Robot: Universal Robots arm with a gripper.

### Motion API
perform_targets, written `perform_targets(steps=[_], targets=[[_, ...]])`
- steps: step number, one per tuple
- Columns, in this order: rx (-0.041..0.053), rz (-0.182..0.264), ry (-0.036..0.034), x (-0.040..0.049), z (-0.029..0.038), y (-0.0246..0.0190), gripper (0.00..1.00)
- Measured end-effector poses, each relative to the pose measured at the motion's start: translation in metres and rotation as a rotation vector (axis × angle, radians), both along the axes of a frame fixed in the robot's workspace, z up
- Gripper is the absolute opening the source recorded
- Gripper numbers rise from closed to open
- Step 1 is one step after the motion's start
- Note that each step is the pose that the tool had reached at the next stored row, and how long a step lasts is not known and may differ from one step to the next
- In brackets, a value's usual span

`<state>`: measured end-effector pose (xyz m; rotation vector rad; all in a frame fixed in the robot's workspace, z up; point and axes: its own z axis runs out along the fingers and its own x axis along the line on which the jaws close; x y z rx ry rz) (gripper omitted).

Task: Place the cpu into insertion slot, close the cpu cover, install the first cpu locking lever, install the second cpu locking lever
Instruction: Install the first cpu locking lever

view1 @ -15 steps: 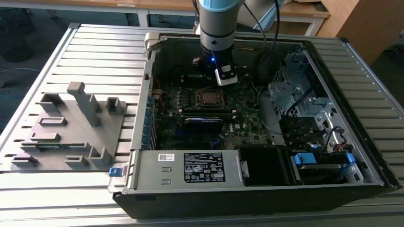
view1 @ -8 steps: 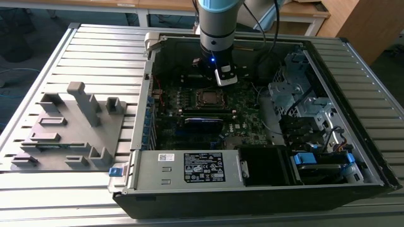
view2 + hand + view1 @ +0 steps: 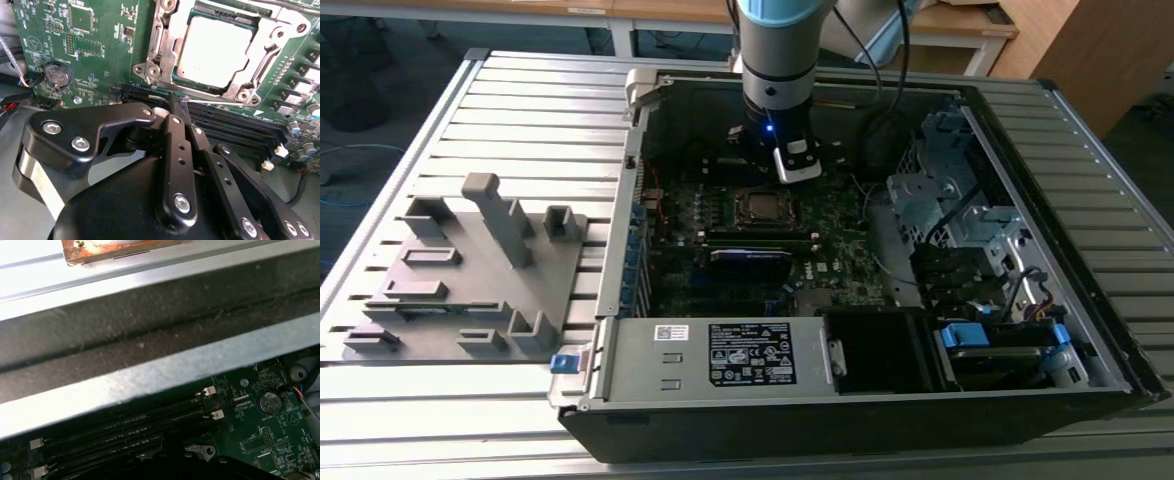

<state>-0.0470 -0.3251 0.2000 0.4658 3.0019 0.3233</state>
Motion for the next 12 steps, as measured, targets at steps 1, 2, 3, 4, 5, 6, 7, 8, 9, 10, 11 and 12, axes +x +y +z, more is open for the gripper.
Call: perform_targets(steps=[1, 2, 3, 4, 5, 6, 7, 8, 9, 10, 11, 12], targets=[[-0.0012, -0.001, 0.0000, 0.0000, -0.0003, 0.0001, 0.10], [-0.0020, -0.002, 0.0000, 0.0000, -0.0004, 0.0001, 0.10], [-0.0019, -0.002, 0.0000, 0.0000, -0.0004, 0.0001, 0.10], [-0.0020, -0.002, -0.0001, 0.0000, -0.0004, 0.0001, 0.10], [-0.0020, -0.003, -0.0001, 0.0000, -0.0004, 0.0001, 0.10], [-0.0019, -0.003, -0.0001, 0.0000, -0.0004, 0.0002, 0.10], [-0.0019, -0.003, -0.0001, 0.0000, -0.0004, 0.0002, 0.10], [-0.0018, -0.003, -0.0002, -0.0001, -0.0005, 0.0002, 0.10], [-0.0018, -0.003, -0.0016, -0.0006, -0.0005, 0.0002, 0.10], [-0.0016, -0.003, -0.0053, -0.0013, -0.0005, 0.0002, 0.10], [-0.0008, -0.003, -0.0109, -0.0020, -0.0005, 0.0002, 0.10], [-0.0001, -0.003, -0.0169, -0.0028, -0.0005, 0.0002, 0.10]])
